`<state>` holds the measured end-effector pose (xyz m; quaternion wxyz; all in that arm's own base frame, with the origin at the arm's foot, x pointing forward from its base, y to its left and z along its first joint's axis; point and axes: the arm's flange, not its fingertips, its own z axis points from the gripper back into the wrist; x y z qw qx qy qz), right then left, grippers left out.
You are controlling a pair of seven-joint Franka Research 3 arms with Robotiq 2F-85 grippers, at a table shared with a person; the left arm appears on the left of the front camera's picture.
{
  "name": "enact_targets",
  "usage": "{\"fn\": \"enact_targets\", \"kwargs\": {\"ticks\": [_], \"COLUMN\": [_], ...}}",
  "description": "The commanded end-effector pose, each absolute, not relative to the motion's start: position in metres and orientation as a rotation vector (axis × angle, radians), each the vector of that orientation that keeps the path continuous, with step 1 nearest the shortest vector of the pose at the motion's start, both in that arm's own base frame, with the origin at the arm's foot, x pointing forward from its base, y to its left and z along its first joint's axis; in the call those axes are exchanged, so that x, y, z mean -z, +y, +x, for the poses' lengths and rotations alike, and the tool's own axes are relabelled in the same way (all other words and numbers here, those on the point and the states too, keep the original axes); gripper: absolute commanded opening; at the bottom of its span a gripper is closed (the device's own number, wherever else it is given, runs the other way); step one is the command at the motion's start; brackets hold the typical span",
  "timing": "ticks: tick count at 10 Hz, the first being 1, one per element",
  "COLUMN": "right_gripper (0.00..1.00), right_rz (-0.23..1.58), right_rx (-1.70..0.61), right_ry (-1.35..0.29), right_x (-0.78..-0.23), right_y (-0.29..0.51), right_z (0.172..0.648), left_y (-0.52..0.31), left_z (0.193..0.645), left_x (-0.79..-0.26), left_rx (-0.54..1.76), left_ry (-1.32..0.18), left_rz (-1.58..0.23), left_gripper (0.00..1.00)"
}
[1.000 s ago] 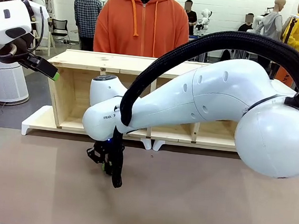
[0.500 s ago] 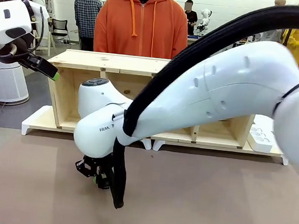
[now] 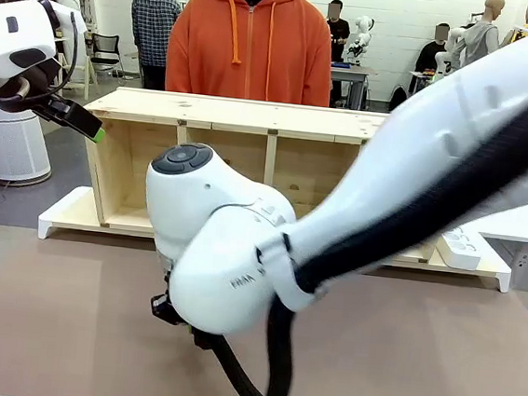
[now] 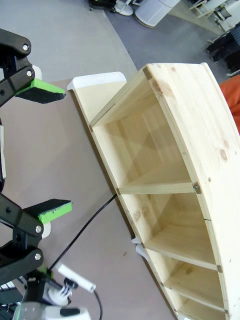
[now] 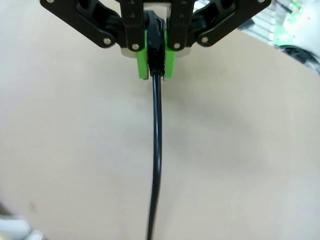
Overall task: Perform cable management.
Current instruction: Pull the grasped Power Cable to the location of the Power Strip.
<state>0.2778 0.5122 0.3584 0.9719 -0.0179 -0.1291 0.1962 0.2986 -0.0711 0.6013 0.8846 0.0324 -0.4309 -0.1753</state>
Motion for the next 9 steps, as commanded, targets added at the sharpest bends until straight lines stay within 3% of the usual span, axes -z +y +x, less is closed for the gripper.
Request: {"fn": "enact_targets", "kwargs": {"ticks": [1,7,9], "right_gripper": [0.16,0.16,0.16], "right_rz": [-0.057,-0.048,-0.060], "right_rx": [-0.294,-0.222,-0.224], "right_ry": [-0.307,-0.367,-0.311], "right_x": [-0.353,-0.357,-0.362], "right_y": [0.484,0.461,0.462], "right_z": [0.252,0.234,0.235], "left_y": [-0.071,-0.071,-0.071], "left_z": [0.299,0.299,0.299], "left_x": [-0.600,-0.600,-0.600], "left_rx": [0.353,0.353,0.353], "left_ry": [-0.905,-0.905,-0.905], "left_rz": [0.064,0.064,0.064], "left_gripper": [1.00,1.00,1.00]}}
